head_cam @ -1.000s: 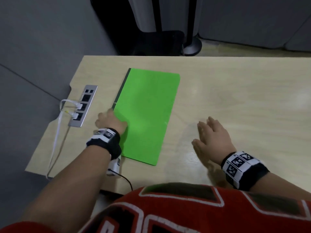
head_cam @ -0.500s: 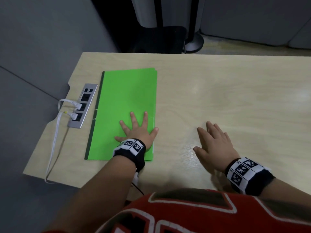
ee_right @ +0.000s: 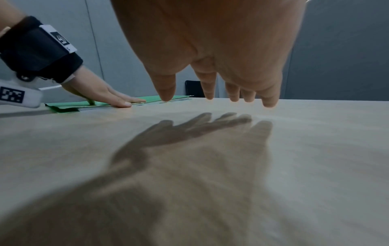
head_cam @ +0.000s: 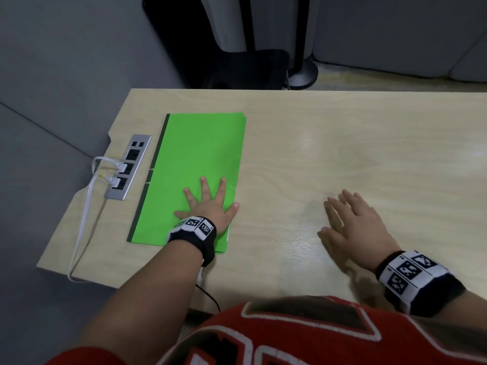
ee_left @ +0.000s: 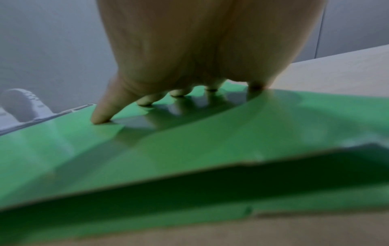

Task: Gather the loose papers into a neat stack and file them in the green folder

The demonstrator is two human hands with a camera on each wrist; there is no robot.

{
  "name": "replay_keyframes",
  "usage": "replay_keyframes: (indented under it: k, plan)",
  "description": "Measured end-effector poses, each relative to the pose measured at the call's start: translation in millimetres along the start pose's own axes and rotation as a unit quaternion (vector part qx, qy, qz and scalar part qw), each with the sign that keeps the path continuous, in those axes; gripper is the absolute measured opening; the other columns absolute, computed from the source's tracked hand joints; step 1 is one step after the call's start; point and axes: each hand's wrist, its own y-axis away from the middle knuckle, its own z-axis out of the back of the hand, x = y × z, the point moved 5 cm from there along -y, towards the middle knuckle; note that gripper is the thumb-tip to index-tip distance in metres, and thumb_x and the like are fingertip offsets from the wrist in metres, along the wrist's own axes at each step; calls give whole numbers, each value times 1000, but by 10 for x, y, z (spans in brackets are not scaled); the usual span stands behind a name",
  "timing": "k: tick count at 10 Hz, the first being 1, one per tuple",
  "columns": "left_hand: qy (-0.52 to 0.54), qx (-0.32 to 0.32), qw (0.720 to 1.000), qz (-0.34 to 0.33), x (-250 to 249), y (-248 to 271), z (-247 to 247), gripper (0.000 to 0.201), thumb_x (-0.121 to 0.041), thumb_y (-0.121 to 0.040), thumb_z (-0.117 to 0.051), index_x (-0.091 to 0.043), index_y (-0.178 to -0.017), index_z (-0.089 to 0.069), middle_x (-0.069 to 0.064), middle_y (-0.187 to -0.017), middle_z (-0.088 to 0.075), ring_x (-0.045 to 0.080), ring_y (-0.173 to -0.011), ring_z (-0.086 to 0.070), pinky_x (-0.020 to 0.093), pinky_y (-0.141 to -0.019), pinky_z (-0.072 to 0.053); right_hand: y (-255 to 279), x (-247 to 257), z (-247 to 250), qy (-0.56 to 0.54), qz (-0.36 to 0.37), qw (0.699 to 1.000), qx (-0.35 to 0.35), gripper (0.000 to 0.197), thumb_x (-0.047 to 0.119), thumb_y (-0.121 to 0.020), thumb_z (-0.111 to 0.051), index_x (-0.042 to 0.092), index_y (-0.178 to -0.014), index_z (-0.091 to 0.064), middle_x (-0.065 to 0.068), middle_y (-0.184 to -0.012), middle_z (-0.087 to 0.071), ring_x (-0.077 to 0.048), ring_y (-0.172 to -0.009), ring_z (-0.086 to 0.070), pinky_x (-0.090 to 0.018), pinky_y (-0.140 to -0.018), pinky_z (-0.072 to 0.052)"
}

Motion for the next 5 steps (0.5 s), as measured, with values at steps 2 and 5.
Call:
replay_keyframes:
  k: [2,5]
  plan:
    - [-26,1,1000,-4,-104,95,-12,74,-74,-84,-22,-52,-140,21,-4,-156,32,46,-143,20,81,-100,-16,136,-124,5,-11,12,1000,21,73,52,-89,-51,26,-150,-21,-6,-161,-10,-25,-148,-5,-41,-119,-13]
    - [51,-131,990,2,-608,547,-15,74,-69,-88,-26,-43,-148,9,4,-161,19,41,-147,8,70,-109,-16,578,-787,621,-39,46,998,20,70,54,-89,-51,34,-150,-21,4,-161,-9,-16,-148,-7,-30,-116,-14]
